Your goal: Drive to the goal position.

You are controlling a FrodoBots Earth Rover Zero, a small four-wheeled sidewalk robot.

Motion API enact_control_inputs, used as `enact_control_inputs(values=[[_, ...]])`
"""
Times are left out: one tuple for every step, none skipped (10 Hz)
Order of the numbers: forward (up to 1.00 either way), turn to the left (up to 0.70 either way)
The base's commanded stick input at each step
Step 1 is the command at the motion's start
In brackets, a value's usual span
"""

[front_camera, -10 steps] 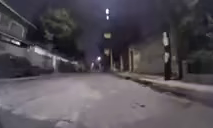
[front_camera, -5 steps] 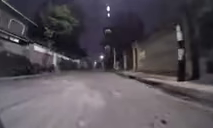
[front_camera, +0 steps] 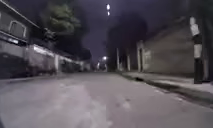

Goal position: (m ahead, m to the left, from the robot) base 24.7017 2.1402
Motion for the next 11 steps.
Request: enact_control_inputs(values=[[1.0,0.0],[1.0,0.0],[1.0,0.0],[1.0,0.0],[1.0,0.0],[1.0,0.0],[1.0,0.0],[1.0,0.0],[1.0,0.0],[1.0,0.0],[1.0,0.0]])
